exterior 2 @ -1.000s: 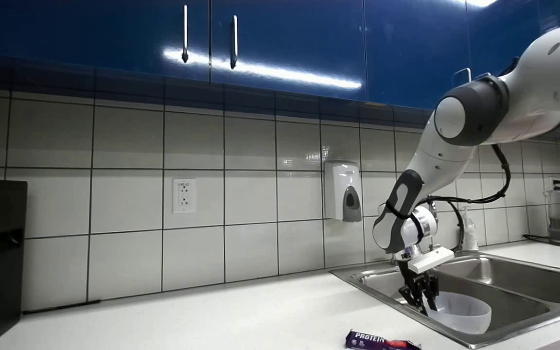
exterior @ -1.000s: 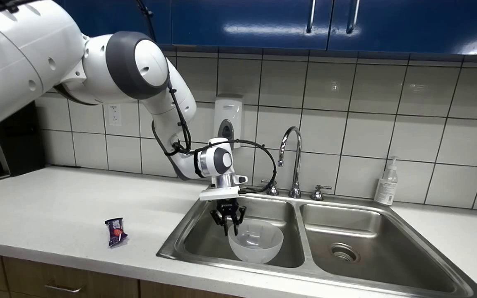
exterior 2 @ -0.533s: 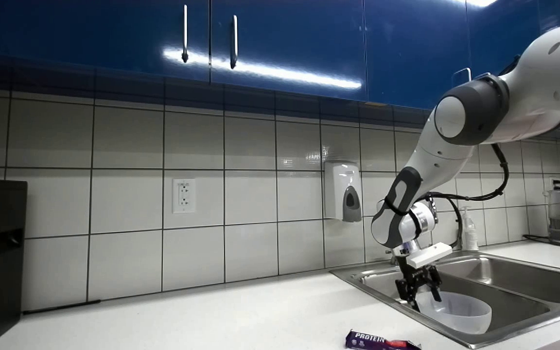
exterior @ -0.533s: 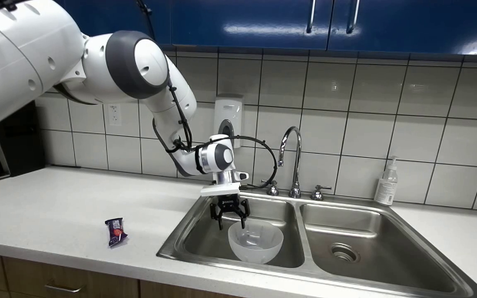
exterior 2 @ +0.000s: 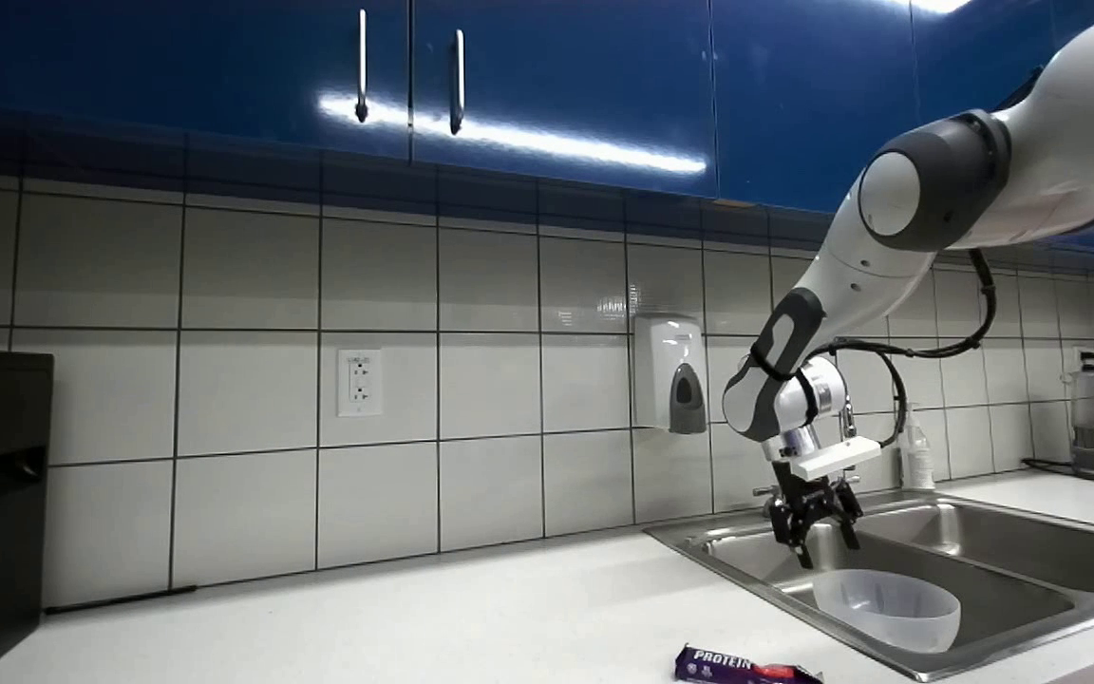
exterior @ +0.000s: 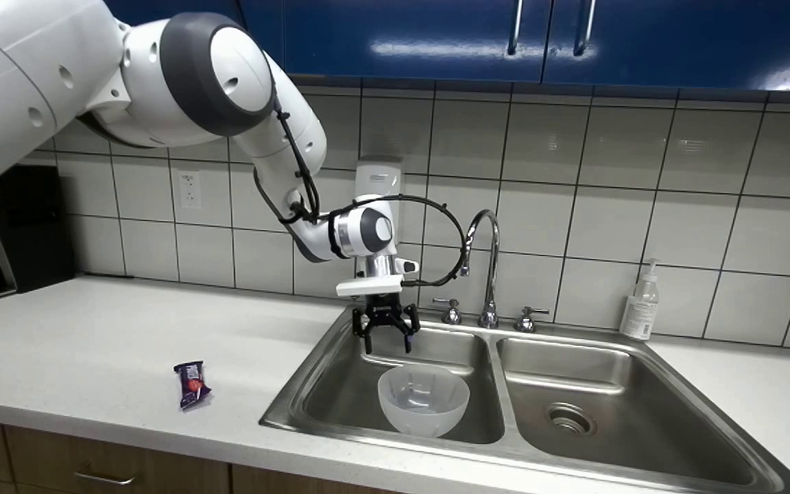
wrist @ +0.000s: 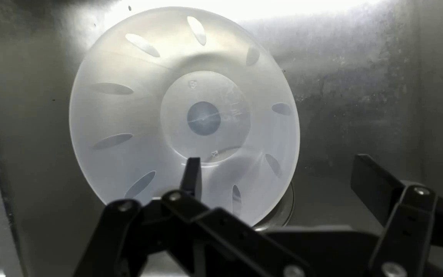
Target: Put the bowl inside the sink
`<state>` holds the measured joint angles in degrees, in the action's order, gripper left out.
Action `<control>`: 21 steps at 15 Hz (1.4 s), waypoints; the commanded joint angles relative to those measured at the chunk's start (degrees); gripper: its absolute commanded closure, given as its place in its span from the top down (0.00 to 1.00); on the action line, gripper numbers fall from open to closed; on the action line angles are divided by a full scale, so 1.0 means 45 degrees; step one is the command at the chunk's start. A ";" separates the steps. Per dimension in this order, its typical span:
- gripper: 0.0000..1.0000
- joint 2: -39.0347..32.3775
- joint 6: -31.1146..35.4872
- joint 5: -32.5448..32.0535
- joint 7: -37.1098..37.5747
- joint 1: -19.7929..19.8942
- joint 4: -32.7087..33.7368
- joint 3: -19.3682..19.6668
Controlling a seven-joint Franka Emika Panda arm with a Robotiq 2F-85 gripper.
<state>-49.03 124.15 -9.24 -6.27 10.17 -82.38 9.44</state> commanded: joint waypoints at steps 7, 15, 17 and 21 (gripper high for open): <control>1.00 0.2988 -0.0113 0.1059 -0.1779 0.1010 -0.3095 -0.0519; 1.00 0.6644 0.1302 0.1013 -0.1745 0.0730 -0.8295 -0.0522; 1.00 0.7663 0.1743 0.0973 -0.1772 0.0637 -0.9624 -0.0527; 1.00 0.9908 0.2676 0.0886 -0.1782 0.0420 -1.2456 -0.0418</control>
<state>-14.20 132.60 -5.40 -12.75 12.56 -127.33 7.36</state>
